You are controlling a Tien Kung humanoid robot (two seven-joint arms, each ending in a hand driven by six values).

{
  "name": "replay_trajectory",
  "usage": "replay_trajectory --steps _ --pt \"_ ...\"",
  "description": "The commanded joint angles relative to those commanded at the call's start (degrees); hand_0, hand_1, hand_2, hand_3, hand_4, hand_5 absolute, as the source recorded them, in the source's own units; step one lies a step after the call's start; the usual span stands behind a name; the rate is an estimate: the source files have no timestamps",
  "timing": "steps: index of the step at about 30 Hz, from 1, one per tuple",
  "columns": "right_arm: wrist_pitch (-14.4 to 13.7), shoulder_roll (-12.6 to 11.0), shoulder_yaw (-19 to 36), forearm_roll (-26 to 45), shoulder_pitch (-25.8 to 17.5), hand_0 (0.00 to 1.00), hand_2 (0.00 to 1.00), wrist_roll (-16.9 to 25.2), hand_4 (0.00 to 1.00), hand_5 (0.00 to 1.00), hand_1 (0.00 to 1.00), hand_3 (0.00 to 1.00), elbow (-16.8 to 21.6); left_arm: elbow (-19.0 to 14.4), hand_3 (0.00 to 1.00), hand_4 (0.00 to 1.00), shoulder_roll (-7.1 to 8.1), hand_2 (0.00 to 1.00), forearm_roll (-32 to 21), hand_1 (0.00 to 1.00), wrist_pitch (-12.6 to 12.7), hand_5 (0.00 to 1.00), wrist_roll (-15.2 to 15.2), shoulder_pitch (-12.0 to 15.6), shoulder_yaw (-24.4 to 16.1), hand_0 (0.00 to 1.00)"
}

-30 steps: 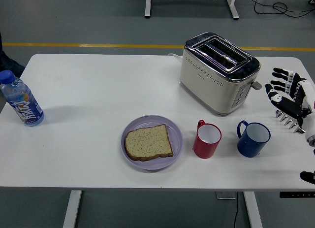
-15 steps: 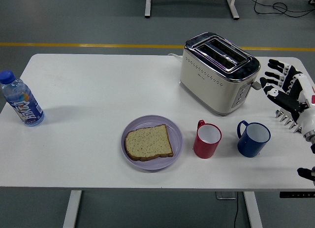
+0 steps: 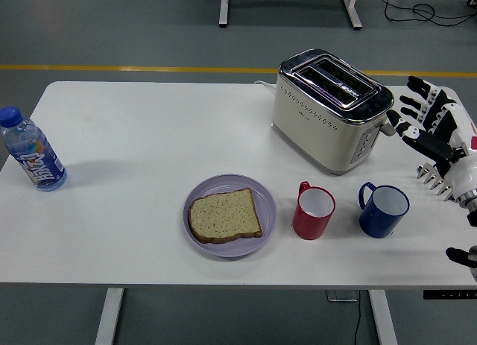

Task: Pick up the cup,pour liquid into bread,place the cup on the desk

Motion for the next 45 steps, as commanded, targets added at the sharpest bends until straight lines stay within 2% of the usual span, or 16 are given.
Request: replay_trajectory --steps 13,14,25,26,31,32,37,38,45 --pt "0.24 -0.01 -0.67 -0.41 0.39 0.858 0.906 -1.39 0.817 0.153 0.816 0.87 -0.31 0.06 0.562 0.259 0.13 0.709 -1.66 0.704 -0.12 0.998 -0.53 -0.74 0.97 0.688" --pt "0.14 -0.05 -0.71 -0.37 0.37 0.855 0.906 -1.3 0.838 0.183 0.816 0.869 -0.32 0.05 0.561 0.258 0.12 0.708 -1.49 0.7 -0.12 0.998 -0.46 -0.77 0.86 0.689" --pt "0.45 -0.03 -1.41 1.13 -0.69 0.854 0.906 -0.99 0.86 0.204 0.817 0.868 -0.93 -0.09 0.561 0.257 -0.16 0.709 -1.06 0.7 -0.07 0.998 -0.36 -0.89 0.55 0.688" --pt "0.45 -0.04 -1.45 1.02 -0.77 0.855 0.898 -0.92 0.862 0.267 0.815 0.867 -1.01 -0.1 0.561 0.254 -0.17 0.709 -0.98 0.698 -0.06 0.998 -0.34 -0.89 0.52 0.688" --pt "0.12 -0.21 -1.41 1.02 -0.92 0.855 0.898 -0.49 0.862 0.267 0.815 0.867 -1.45 -0.09 0.561 0.254 -0.08 0.709 -0.47 0.698 -0.06 0.998 -0.14 -0.79 0.26 0.688" --pt "0.01 -0.22 -1.31 1.15 -0.91 0.851 0.878 -0.32 0.84 0.32 0.812 0.856 -1.62 -0.09 0.561 0.253 -0.06 0.709 -0.11 0.7 -0.06 0.998 0.01 -0.75 0.09 0.688" --pt "-0.88 -0.19 -0.66 2.44 -1.31 0.851 0.878 0.38 0.84 0.32 0.812 0.856 -2.49 -0.06 0.561 0.253 -0.09 0.709 1.63 0.7 -0.02 0.998 0.69 -0.31 -0.95 0.688" --pt "-1.06 -0.19 -0.52 2.56 -1.43 0.842 0.852 0.49 0.806 0.36 0.795 0.828 -2.67 -0.07 0.561 0.253 -0.09 0.707 1.86 0.7 -0.02 0.998 0.78 -0.23 -1.09 0.688" --pt "-1.38 0.07 0.03 2.54 -2.14 0.836 0.838 0.69 0.794 0.363 0.786 0.809 -3.95 -0.05 0.561 0.252 -0.15 0.708 3.51 0.7 0.02 0.998 1.4 0.19 -2.07 0.688"
